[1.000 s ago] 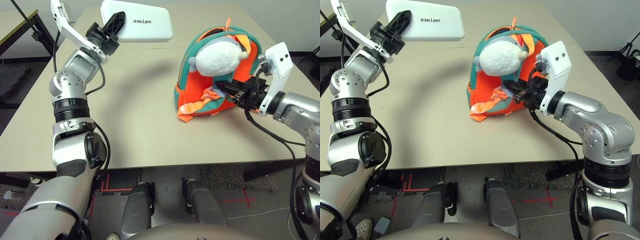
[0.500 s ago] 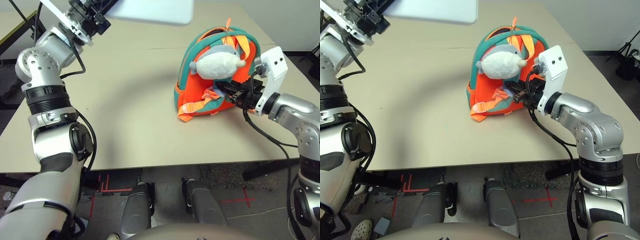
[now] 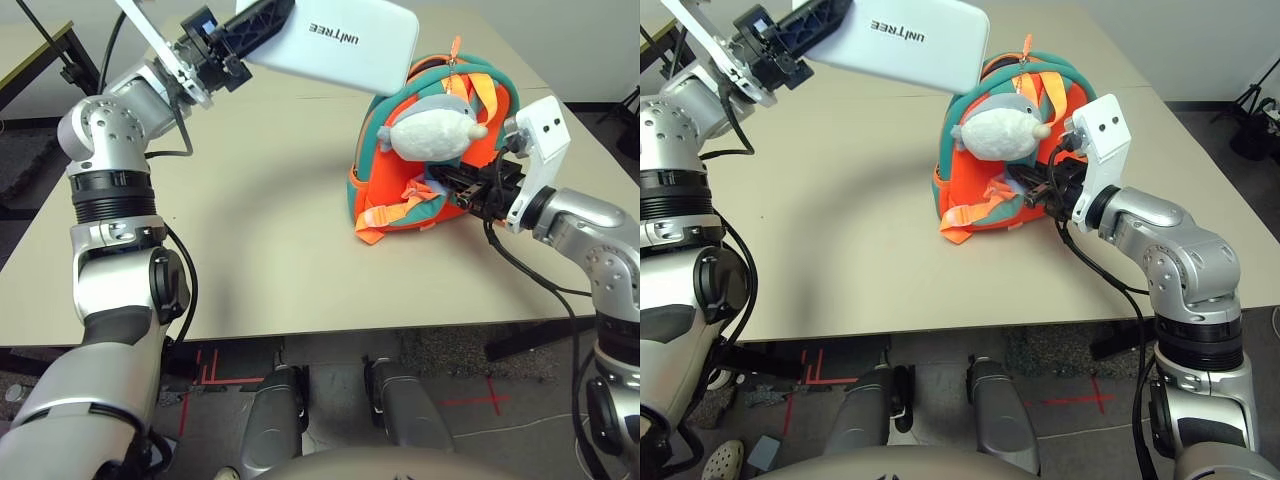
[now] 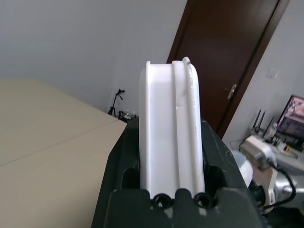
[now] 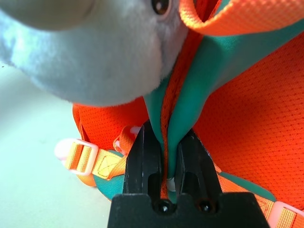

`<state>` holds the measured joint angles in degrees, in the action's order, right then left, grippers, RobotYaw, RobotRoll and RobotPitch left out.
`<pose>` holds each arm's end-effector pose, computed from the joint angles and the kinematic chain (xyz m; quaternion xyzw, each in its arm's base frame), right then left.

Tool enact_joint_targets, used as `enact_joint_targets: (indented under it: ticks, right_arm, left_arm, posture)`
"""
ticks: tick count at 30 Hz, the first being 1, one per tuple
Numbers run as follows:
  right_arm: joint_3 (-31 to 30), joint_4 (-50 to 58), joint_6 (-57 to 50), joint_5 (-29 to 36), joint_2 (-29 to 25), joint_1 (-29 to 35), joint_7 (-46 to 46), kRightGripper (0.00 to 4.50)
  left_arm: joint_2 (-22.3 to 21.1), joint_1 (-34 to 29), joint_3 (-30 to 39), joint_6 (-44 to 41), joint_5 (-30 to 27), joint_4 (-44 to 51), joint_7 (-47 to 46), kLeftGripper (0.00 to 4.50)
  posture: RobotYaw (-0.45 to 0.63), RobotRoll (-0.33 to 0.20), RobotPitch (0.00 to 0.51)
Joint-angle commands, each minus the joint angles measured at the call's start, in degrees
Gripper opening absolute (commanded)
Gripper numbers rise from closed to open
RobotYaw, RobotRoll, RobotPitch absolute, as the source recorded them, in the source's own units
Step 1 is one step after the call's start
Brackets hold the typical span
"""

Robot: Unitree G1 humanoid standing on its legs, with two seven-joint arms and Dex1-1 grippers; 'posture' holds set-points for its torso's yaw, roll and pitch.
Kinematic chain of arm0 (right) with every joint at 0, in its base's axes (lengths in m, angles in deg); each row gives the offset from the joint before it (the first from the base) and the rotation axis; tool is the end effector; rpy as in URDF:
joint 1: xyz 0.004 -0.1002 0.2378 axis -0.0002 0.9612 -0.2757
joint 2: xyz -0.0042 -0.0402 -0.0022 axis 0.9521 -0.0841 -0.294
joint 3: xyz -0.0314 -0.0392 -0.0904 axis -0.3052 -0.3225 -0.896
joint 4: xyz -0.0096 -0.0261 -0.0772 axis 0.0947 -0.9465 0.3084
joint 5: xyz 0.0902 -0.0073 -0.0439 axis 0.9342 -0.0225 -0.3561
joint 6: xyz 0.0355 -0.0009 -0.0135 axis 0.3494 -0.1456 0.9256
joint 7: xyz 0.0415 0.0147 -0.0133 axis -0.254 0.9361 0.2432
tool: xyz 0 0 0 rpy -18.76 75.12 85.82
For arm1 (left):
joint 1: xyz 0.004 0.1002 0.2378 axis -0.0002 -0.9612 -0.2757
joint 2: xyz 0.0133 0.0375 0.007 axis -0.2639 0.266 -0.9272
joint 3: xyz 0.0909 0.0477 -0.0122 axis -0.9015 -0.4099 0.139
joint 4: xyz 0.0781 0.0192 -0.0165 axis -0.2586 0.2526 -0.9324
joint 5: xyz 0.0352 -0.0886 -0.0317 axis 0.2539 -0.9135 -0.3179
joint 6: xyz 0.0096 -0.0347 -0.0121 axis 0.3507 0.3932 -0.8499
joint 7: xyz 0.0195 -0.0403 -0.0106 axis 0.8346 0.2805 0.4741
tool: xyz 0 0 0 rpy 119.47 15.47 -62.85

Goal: Put the pencil case into the backpack and zip it.

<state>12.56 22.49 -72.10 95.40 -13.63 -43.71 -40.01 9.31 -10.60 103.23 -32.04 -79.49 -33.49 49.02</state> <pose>0.2448 -0.2161 0.1999 -0.0403 0.0598 0.3131 0.9470 0.3366 0.2137 0.2786 -0.1900 -0.0886 -0.5174 0.8297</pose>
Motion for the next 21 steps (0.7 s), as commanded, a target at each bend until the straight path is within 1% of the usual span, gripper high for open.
enact_joint_targets:
  ticks: [1, 5, 11, 14, 21]
  right_arm:
    - [-1.1, -0.9, -0.3, -0.2, 0.2, 0.1, 0.4, 0.09]
    - [-1.3, -1.2, -0.2, -0.4, 0.2, -0.2, 0.4, 0.09]
    - [-1.6, -1.9, 0.4, -0.7, 0.3, -0.7, 0.5, 0.09]
    - [-1.7, -2.1, 0.6, -0.8, 0.3, -0.9, 0.5, 0.09]
    - [-2.5, -2.5, 1.1, -1.3, 0.7, -1.6, 0.7, 0.09]
  left_arm:
    - [-0.4, 1.3, -2.4, 1.9, 2.9, -2.3, 3.3, 1.33]
    - [-0.2, 2.2, -4.6, 3.0, 5.3, -4.6, 6.7, 1.33]
    - [1.5, 3.6, -9.8, 5.3, 9.7, -7.5, 13.0, 1.33]
    - [2.5, 4.8, -11.3, 7.0, 11.7, -10.0, 14.9, 1.33]
    - [9.7, 11.0, -13.3, 17.7, 19.0, -26.0, 15.9, 1.33]
  posture:
    - [-0.21, 0.0, 0.119]
    - [-0.21, 0.0, 0.119]
    - [-0.21, 0.0, 0.118]
    - [-0.21, 0.0, 0.118]
    - [-0.21, 0.0, 0.115]
